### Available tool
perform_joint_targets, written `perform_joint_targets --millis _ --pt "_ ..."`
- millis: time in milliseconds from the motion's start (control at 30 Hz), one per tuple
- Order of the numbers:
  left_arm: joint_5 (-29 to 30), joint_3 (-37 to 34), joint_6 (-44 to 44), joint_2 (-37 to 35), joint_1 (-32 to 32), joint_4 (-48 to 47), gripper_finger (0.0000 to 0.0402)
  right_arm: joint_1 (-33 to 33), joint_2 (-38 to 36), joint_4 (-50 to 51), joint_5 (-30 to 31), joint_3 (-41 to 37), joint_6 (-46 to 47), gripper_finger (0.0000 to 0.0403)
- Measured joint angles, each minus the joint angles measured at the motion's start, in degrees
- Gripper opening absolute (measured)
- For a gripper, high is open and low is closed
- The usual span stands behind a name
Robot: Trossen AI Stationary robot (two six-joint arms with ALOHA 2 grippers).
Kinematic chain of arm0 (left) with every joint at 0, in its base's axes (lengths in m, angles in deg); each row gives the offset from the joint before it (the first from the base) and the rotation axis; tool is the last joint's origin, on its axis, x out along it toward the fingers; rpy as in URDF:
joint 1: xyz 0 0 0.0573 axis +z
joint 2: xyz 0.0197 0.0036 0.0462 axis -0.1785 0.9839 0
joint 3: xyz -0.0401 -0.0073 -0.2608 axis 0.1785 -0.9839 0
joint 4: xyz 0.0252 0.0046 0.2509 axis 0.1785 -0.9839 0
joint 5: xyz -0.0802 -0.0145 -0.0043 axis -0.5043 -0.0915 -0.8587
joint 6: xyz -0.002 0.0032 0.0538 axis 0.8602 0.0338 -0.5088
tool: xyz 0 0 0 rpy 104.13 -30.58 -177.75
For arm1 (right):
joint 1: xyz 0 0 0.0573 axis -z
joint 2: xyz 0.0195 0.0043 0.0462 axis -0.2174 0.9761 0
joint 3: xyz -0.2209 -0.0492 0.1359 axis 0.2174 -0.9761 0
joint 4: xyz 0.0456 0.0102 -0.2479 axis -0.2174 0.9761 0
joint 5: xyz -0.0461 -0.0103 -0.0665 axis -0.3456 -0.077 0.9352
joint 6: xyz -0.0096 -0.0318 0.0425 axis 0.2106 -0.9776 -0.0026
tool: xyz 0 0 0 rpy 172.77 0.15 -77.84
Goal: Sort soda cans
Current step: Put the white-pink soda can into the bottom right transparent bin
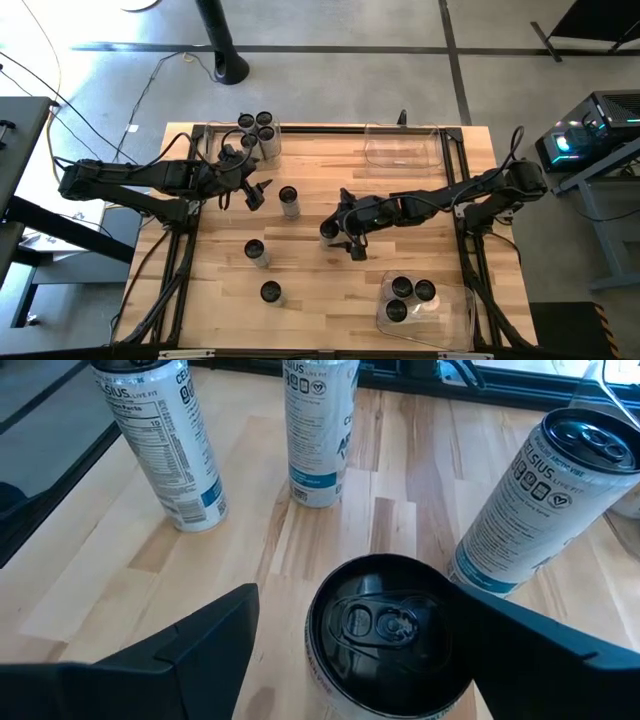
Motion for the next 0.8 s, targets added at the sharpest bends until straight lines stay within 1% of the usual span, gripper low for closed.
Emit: perform_joint_targets --millis 200,400,600,800 --pt "0.0 0.0 0.0 0.0 0.0 0.0 0.0330 -0.1 0.1 -1.6 -2.5 -0.1 -0.6 0.0317" --pt "0.0 0.0 0.4 0.0 0.0 0.0 0.0330 -0.1 0.2 -1.3 -2.1 0.6 -2.0 0.0317" --pt "0.0 0.0 0.4 0.0 0.0 0.0 0.0330 -0.1 0.2 -0.3 -4.5 2.8 0.5 0.0317" --pt "0.0 0.0 0.4 0.0 0.0 0.0 0.0330 -0.1 0.1 -0.5 -3.6 4.1 -0.5 0.0317"
